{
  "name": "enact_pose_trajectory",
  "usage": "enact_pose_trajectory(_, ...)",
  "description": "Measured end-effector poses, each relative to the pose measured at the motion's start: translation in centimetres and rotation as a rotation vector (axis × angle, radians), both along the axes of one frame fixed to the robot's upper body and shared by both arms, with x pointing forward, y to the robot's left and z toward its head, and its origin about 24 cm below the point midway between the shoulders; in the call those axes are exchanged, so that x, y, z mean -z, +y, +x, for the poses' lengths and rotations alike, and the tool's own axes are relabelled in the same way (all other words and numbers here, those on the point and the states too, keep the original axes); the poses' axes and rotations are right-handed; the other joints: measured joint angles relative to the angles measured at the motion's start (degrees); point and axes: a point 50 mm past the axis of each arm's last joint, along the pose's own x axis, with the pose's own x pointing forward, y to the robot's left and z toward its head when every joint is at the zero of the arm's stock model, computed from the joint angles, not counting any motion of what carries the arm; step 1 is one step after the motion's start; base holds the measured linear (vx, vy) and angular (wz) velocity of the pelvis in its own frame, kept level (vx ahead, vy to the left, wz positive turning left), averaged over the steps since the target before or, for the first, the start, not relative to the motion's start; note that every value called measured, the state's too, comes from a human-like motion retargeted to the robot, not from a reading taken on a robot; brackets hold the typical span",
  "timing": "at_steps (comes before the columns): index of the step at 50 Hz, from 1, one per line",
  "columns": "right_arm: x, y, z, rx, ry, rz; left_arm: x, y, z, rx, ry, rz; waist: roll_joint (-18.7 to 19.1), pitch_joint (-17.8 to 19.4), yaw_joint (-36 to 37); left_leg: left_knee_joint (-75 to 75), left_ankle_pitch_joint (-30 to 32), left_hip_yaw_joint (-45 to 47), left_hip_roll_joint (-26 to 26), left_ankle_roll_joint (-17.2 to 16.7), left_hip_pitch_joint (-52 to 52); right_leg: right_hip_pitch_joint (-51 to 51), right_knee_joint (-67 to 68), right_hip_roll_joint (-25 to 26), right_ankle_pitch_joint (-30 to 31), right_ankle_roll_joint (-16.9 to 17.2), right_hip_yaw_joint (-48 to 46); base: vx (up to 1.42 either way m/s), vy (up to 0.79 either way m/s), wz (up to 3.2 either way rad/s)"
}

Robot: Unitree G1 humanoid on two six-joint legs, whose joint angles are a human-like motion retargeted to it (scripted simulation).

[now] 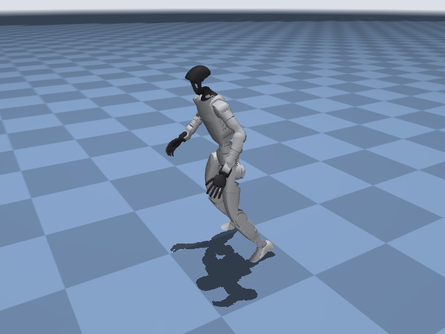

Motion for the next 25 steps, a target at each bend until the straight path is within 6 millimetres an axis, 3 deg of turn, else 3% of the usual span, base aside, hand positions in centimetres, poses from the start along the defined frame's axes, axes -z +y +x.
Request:
enact_pose_trajectory(2, 0.2, -1.5, -2.6, 0.012, 0.057, 0.007, 1.4, 0.6, -3.0, 0.011, 0.106, -0.01, 0.4, -5.6, -0.3, -6.0, 18.3, -2.0, -1.0, -6.5, 2.8, 2.2, -3.7, 0.0, 16.8, 3.6, -0.9, 1.12, 0.13, 0.17)
enact_pose_trajectory(3, 0.9, -2.1, -3.5, 0.055, 0.099, -0.011, 2.0, 0.9, -3.8, -0.024, 0.144, -0.019, 0.8, -6.1, -0.1, -12.8, 26.4, -3.6, -1.6, -8.2, 6.7, 5.1, -8.3, 1.1, 23.2, 3.9, -0.5, 1.04, 0.09, 0.07)
enact_pose_trajectory(5, 1.9, -3.4, -5.2, 0.121, 0.179, -0.071, 3.0, 1.5, -5.1, -0.069, 0.204, -0.021, 0.8, -6.4, 1.0, -17.2, 29.0, -3.8, -2.2, -10.9, 10.4, 7.7, -11.7, 2.0, 25.8, 6.2, 0.8, 0.95, 0.08, -0.01)
enact_pose_trajectory(12, 4.0, -6.8, -8.0, 0.115, 0.435, -0.248, 3.6, 6.3, -10.3, -0.314, 0.291, -0.074, -2.8, -5.7, 0.7, -24.4, 8.7, 8.4, -0.9, -13.2, 10.4, 4.6, -22.5, 0.4, 12.4, 17.1, 2.3, 0.76, 0.07, -0.05)
enact_pose_trajectory(15, 3.9, -7.9, -8.3, 0.108, 0.486, -0.244, 3.3, 7.6, -11.3, -0.376, 0.293, -0.092, -3.2, -2.7, -1.1, -28.8, 0.0, 8.1, -0.3, -14.7, 8.2, 2.8, -27.2, -0.7, 4.3, 20.9, 1.4, 0.66, 0.05, 0.48)
enact_pose_trajectory(17, 3.2, -9.0, -8.7, 0.168, 0.458, -0.212, 2.7, 8.2, -10.5, -0.37, 0.268, -0.083, -2.7, 0.7, -1.6, -30.4, -3.9, 6.6, 0.6, -15.9, 6.1, 1.3, -28.4, -0.9, -0.2, 22.2, 1.0, 0.6, -0.01, 0.61)
enact_pose_trajectory(18, 2.8, -9.6, -9.0, 0.219, 0.428, -0.19, 2.3, 8.5, -9.9, -0.358, 0.253, -0.071, -2.4, 2.6, -1.7, -30.6, -4.0, 4.7, 0.7, -16.2, 5.0, 0.7, -28.2, -0.9, -0.1, 22.2, 1.7, 0.54, 0.0, 0.56)
enact_pose_trajectory(20, 1.9, -10.8, -9.5, 0.369, 0.338, -0.145, 1.2, 8.9, -7.6, -0.329, 0.21, -0.03, -1.7, 8.5, -1.4, -27.1, 1.3, -2.6, -1.1, -12.9, 2.5, -0.4, -24.6, -2.0, 4.5, 18.1, 5.2, 0.46, 0.06, 0.47)
enact_pose_trajectory(21, 2.2, -11.1, -9.7, 0.444, 0.318, -0.135, 0.7, 9.3, -6.8, -0.339, 0.198, -0.002, -1.3, 11.7, -1.2, -19.1, 2.7, -5.7, -2.0, -8.4, -0.2, -2.3, -17.1, -2.2, 4.3, 11.3, 6.9, 0.39, 0.06, 0.33)
enact_pose_trajectory(22, 2.7, -11.3, -10.0, 0.517, 0.312, -0.129, 0.4, 9.6, -6.1, -0.351, 0.193, 0.023, -1.0, 14.7, -1.0, -9.7, 2.2, -7.9, -2.6, -4.6, -3.1, -4.6, -8.3, -2.3, 2.5, 5.7, 8.5, 0.39, 0.04, 0.23)
enact_pose_trajectory(23, 3.6, -11.2, -10.3, 0.58, 0.335, -0.136, 0.4, 9.8, -5.7, -0.37, 0.201, 0.044, -0.7, 17.3, -0.8, 2.3, -1.9, -8.5, -2.8, -2.5, -6.5, -7.6, 3.1, -2.6, -2.5, 2.4, 9.5, 0.45, 0.04, 0.15)
enact_pose_trajectory(25, 5.8, -10.1, -11.2, 0.627, 0.422, -0.143, 1.6, 9.1, -6.2, -0.387, 0.248, 0.048, -0.4, 18.2, -0.3, 13.7, -8.3, -8.0, -2.2, -2.6, -8.7, -9.5, 14.1, -3.4, -9.3, 1.7, 9.9, 0.55, 0.03, -0.02)
